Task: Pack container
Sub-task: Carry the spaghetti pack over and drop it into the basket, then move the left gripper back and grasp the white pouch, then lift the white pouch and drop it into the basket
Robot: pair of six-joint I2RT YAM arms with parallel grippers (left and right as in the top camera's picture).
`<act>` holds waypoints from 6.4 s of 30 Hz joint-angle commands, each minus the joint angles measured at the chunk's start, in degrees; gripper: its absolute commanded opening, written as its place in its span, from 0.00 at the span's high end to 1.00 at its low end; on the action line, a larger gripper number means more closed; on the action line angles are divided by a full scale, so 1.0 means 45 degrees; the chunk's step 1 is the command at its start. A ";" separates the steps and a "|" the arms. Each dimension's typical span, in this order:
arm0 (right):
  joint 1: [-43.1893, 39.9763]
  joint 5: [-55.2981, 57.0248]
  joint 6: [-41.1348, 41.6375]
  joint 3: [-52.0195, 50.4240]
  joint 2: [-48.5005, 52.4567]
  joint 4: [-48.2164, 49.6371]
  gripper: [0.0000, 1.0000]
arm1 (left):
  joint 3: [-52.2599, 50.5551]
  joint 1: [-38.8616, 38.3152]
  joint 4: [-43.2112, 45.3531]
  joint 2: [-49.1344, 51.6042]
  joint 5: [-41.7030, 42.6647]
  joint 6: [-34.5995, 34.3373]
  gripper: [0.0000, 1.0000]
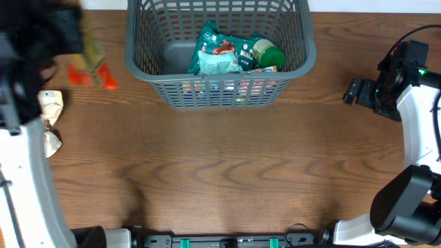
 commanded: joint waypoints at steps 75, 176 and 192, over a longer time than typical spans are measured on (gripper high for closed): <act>0.0024 0.0000 -0.0267 -0.0029 0.0015 -0.0520 0.01 | -0.0413 0.7266 -0.2118 0.4930 -0.2123 0.3269 0.00; 0.0024 -0.0005 -0.0597 -0.0029 0.0015 -0.0321 0.01 | -0.1030 -0.3735 0.4775 0.6630 0.1180 1.1895 0.94; 0.0019 0.0000 -0.0607 -0.0029 0.0015 -0.0248 0.01 | -0.1044 -0.3730 0.3201 0.7932 0.0661 1.1885 0.66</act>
